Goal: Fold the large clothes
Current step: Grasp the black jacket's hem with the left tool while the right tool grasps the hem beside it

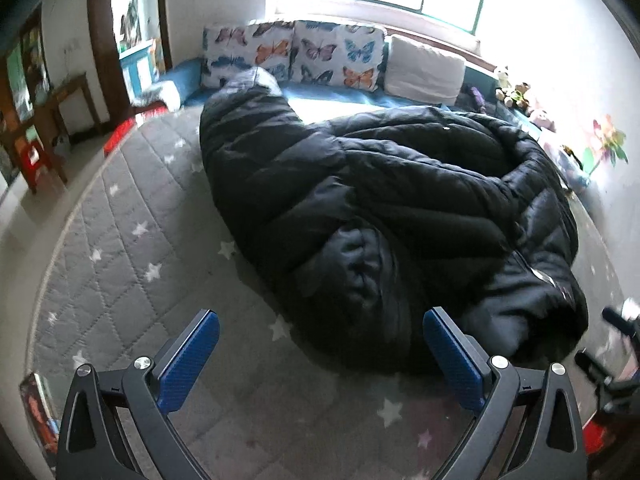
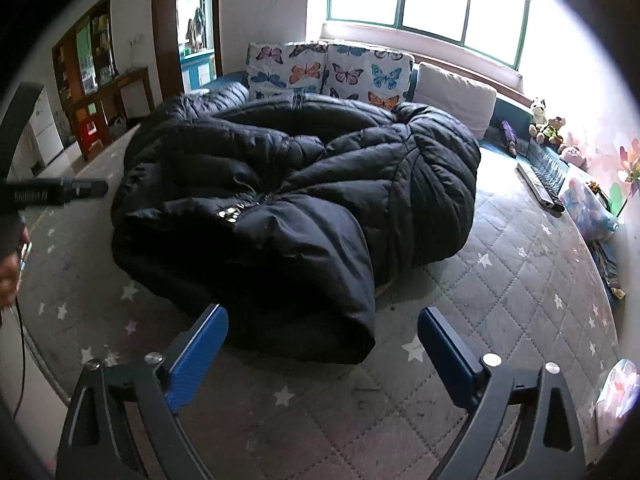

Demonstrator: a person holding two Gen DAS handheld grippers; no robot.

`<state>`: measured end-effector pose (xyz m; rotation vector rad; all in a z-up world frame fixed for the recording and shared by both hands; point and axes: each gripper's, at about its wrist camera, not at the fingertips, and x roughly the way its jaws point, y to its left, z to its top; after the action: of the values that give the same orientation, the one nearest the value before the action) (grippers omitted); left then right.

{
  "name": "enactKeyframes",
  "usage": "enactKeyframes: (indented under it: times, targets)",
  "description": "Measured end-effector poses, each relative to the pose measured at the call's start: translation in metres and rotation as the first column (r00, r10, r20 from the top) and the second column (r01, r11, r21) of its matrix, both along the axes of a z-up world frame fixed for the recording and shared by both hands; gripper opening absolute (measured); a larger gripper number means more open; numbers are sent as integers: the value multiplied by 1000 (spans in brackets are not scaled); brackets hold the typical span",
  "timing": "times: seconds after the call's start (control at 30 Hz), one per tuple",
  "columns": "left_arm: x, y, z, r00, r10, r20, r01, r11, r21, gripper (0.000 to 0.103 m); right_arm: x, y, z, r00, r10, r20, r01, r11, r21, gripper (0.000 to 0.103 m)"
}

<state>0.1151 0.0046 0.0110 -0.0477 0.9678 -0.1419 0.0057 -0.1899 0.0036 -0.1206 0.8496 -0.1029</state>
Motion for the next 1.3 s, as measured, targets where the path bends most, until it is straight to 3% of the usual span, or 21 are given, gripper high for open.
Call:
enactKeyframes:
  times: [0.23, 0.3, 0.33, 0.4, 0.5, 0.6, 0.77, 0.97, 1.17, 1.3]
  targets:
    - [40, 2, -36, 992, -17, -124, 3, 993, -115, 103, 22, 2, -15, 1000, 15, -16, -16, 999, -51, 84]
    - [45, -3, -47, 988, -38, -147, 17, 990, -141, 86, 29, 7, -20, 999, 35, -25, -37, 997, -75, 71]
    - [47, -5, -52, 987, -44, -154, 23, 990, -137, 80, 29, 9, -21, 999, 34, -27, -36, 995, -98, 69]
    - [47, -10, -53, 989, -59, -133, 46, 994, -98, 64, 33, 13, -23, 999, 32, -26, -36, 985, -166, 50]
    - [42, -16, -47, 990, -95, -103, 88, 994, -70, 46, 31, 11, -17, 999, 32, -15, -34, 982, -187, 29]
    - [33, -16, -33, 990, -123, -72, 118, 991, -68, 38, 21, 6, 2, 999, 47, 15, -44, 989, -142, 17]
    - [7, -10, -3, 984, -177, -18, 175, 982, -67, 36, 2, 12, 41, 992, 100, 79, -89, 987, -137, 13]
    - [-33, -10, 33, 960, -278, 23, 279, 958, -68, 32, -35, 20, 81, 977, 180, 118, -163, 976, -142, 11]
    - [-88, -5, 48, 935, -354, 25, 355, 934, -32, 30, -67, 35, 83, 958, 283, 43, -276, 954, -120, 10]
    - [-126, 11, 39, 929, -369, -30, 368, 929, -34, 30, -87, 48, 71, 932, 356, -65, -360, 931, -56, 10]
